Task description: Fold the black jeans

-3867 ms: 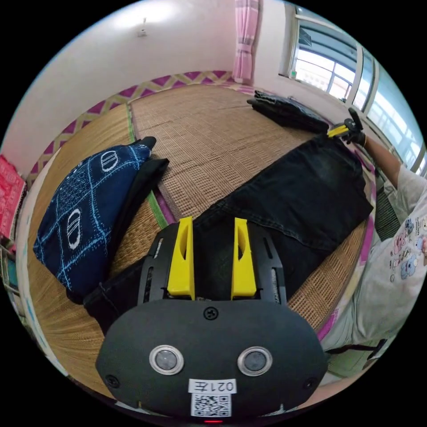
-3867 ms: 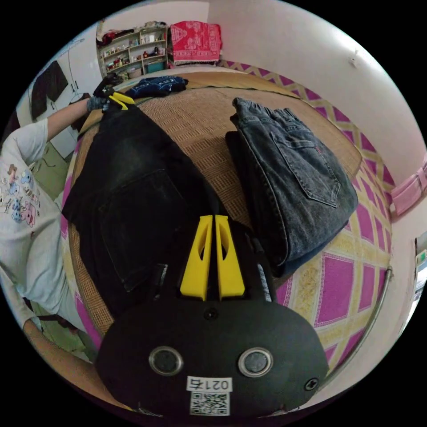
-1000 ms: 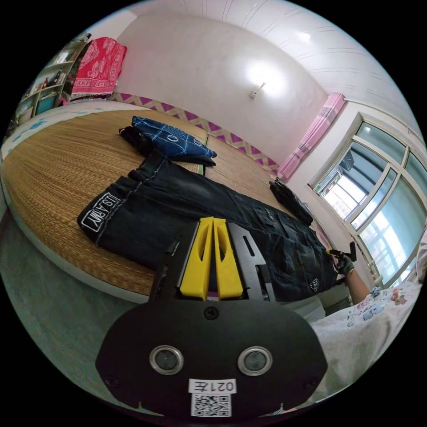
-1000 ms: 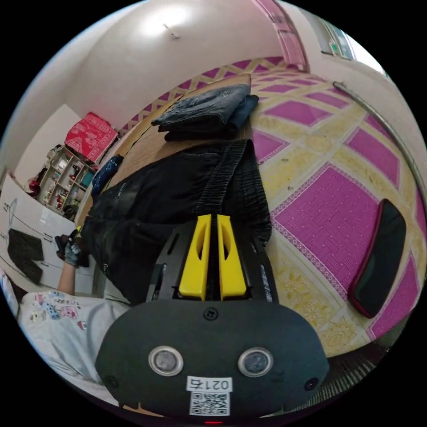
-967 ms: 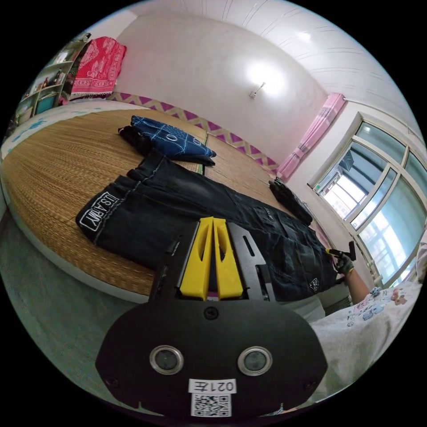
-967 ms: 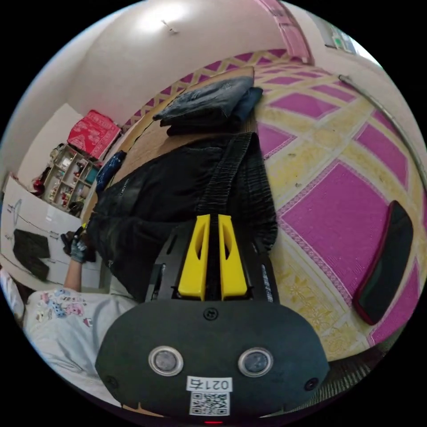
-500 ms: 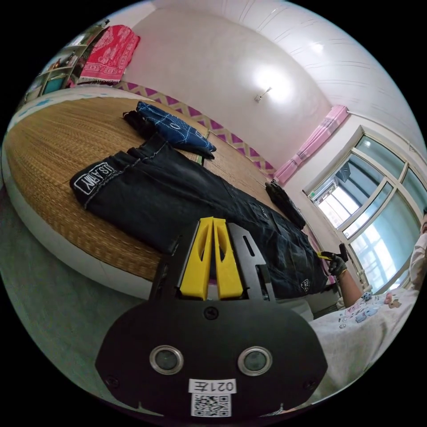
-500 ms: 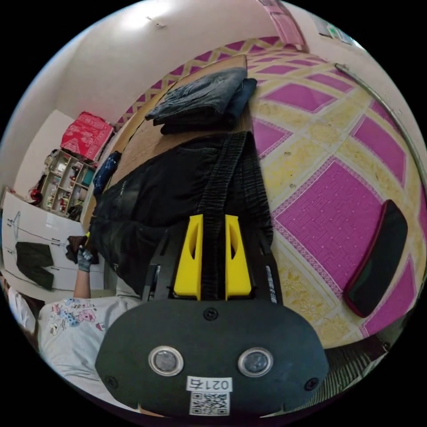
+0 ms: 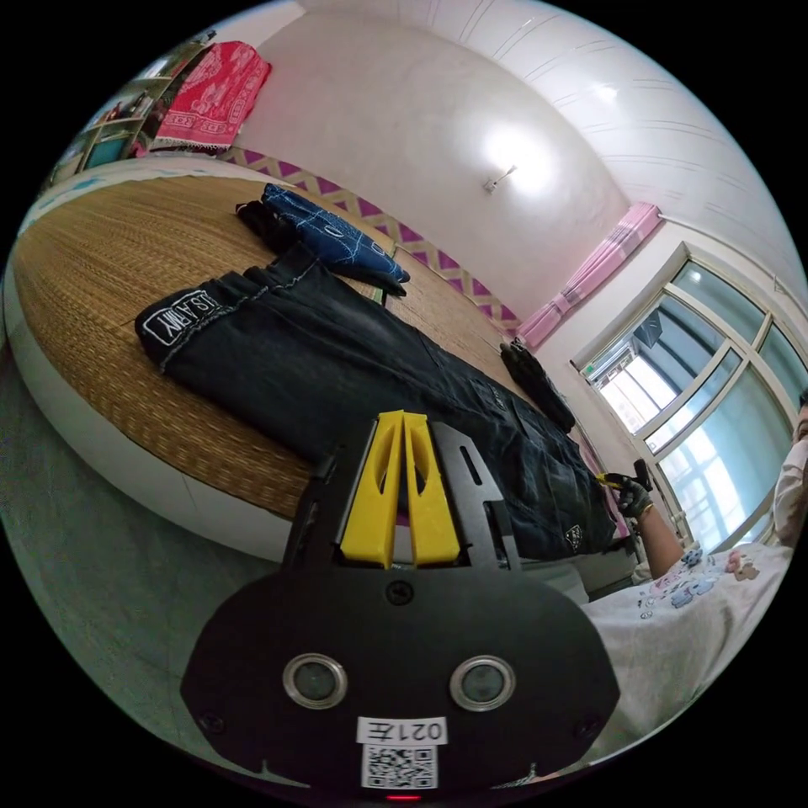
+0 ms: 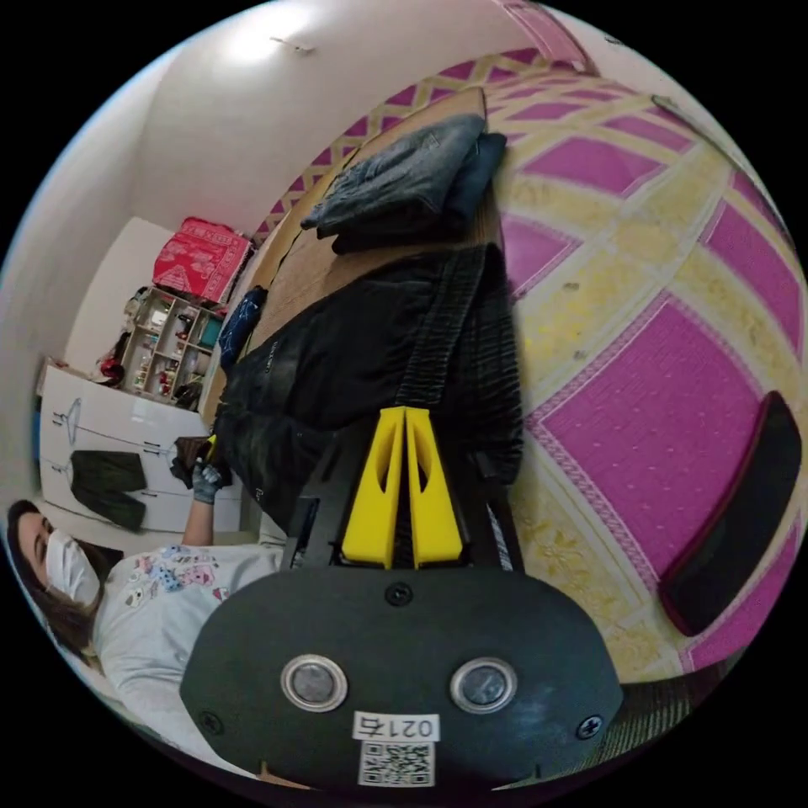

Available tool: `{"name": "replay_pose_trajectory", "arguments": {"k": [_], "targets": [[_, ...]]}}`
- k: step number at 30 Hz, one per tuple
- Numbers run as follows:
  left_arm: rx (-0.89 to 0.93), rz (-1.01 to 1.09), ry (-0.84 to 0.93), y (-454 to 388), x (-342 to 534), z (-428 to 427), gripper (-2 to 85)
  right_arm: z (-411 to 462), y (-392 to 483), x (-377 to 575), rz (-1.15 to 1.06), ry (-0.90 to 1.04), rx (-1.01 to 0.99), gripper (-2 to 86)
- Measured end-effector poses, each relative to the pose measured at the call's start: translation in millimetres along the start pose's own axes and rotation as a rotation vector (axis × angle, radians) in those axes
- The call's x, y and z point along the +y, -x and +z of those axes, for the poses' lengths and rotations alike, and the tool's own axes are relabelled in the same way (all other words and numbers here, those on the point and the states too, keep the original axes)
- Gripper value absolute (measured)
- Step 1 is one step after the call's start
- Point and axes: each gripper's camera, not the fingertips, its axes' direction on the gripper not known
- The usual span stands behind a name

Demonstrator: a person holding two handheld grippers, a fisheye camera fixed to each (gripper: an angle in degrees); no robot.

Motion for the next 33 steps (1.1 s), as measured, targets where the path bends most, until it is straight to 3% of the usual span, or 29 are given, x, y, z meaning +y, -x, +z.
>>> {"name": "replay_pose_trajectory", "arguments": {"k": [6, 12, 19, 23, 26, 33], "targets": [[0.017, -0.04, -0.022, 4, 7, -7, -0.9, 23, -6, -9, 0.022, 0.14, 0.006, 8.2], [0.047, -0.059, -0.016, 2, 15, -6, -0.9, 44, -12, -23, 0.044, 0.243, -0.022, 7.5], [0.046, -0.073, -0.015, 4, 24, -14, -0.9, 6, -9, -5, 0.006, 0.118, -0.141, 1.3], [0.043, -0.06, -0.026, 3, 22, -17, -0.9, -25, 28, 13, -0.094, 0.04, 0.039, 0.1], [0.021, -0.055, -0.011, 6, 17, -10, -0.9, -1, 20, 19, -0.063, 0.109, 0.169, 0.0], [0.025, -0.064, 0.031, 22, 19, 1, -0.9, -3, 2, 51, 0.008, 0.043, 0.14, 1.3]]}}
